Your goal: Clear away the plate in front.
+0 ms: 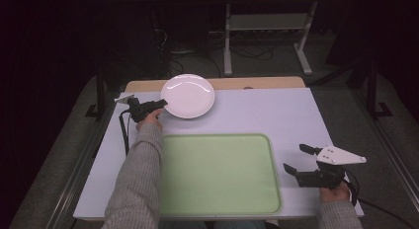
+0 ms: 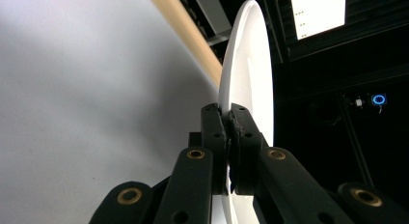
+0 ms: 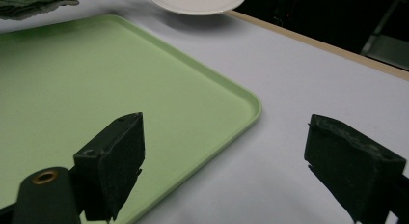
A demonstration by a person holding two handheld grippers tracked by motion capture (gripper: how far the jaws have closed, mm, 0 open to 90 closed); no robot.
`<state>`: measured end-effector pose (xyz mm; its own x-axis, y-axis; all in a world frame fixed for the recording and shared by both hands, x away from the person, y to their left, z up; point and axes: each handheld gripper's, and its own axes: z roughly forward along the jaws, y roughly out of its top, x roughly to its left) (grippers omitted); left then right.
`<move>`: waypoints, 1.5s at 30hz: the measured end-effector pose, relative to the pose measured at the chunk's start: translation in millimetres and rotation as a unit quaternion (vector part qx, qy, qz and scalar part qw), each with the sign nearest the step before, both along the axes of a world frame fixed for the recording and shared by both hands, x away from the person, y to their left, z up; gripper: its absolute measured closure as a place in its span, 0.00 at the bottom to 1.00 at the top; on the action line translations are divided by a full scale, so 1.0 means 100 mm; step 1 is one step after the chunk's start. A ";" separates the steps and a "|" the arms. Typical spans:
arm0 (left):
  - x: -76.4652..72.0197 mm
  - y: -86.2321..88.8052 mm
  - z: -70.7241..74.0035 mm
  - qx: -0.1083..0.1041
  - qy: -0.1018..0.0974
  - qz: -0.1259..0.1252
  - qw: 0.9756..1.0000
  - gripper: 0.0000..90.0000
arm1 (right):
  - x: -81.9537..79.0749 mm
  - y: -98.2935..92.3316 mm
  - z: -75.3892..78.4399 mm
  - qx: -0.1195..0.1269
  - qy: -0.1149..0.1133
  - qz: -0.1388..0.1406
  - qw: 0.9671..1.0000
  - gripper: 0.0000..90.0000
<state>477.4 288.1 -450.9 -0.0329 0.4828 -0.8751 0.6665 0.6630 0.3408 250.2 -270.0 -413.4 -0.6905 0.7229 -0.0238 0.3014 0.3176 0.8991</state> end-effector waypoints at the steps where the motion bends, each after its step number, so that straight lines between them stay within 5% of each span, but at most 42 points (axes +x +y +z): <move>1: -0.01 0.00 0.02 -0.001 -0.002 0.001 1.000 0.97 | 0.00 0.00 0.00 0.000 0.000 0.000 1.000 0.15; 20: -0.23 0.09 0.15 -0.030 -0.016 -0.008 0.999 0.98 | -0.02 -0.01 0.00 -0.003 -0.002 -0.008 1.000 0.15; 45: -0.59 0.18 0.33 -0.021 -0.044 -0.026 0.998 0.98 | -0.03 0.01 0.00 -0.005 -0.004 -0.011 1.000 0.15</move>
<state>418.1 306.4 -418.1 0.0685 0.4452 -0.8928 0.6688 0.6435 0.3722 246.8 -268.9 -413.5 -0.6740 0.7379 -0.0359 0.3022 0.3197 0.8981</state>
